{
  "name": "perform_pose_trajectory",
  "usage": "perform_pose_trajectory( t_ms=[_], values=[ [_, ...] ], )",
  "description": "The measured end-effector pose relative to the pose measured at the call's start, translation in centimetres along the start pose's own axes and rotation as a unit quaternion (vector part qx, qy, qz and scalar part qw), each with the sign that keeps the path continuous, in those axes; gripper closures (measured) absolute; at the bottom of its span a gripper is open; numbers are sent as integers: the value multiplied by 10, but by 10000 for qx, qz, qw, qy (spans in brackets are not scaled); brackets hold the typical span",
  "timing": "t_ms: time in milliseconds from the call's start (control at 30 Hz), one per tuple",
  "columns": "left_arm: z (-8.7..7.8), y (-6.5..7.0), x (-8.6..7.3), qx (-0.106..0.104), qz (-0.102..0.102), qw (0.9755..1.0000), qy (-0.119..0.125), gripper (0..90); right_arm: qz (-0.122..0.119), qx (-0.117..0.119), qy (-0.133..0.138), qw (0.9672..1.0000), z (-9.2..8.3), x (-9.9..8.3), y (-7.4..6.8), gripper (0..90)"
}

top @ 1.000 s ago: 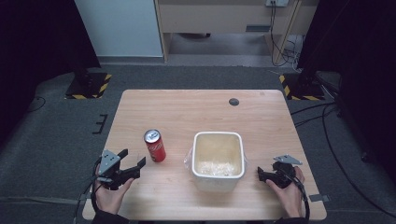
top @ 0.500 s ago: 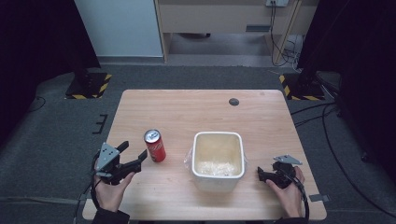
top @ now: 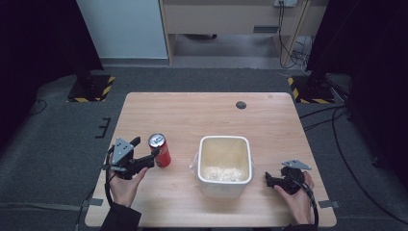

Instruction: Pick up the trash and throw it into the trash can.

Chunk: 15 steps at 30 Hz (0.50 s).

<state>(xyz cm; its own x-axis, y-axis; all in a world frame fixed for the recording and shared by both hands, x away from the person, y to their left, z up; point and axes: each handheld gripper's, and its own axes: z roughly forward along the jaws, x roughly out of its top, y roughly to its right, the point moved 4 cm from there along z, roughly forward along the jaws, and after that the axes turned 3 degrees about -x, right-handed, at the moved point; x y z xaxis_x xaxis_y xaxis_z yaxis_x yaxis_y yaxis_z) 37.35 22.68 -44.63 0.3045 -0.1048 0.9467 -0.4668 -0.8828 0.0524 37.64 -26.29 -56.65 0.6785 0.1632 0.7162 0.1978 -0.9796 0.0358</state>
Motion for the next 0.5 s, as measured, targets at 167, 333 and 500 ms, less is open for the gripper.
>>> perform_pose_trajectory(
  t_ms=[167,333,500],
  values=[
    [8,-4,-4,113,-11,9999,-78,185,1,0,-1,10000,0,0,0,45],
    [14,-5,-8,121,-24,9998,-152,184,-1,1,1,10000,0,0,0,45],
    [23,0,-13,63,-13,9997,-244,184,0,1,1,10000,0,0,0,45]
  ],
)
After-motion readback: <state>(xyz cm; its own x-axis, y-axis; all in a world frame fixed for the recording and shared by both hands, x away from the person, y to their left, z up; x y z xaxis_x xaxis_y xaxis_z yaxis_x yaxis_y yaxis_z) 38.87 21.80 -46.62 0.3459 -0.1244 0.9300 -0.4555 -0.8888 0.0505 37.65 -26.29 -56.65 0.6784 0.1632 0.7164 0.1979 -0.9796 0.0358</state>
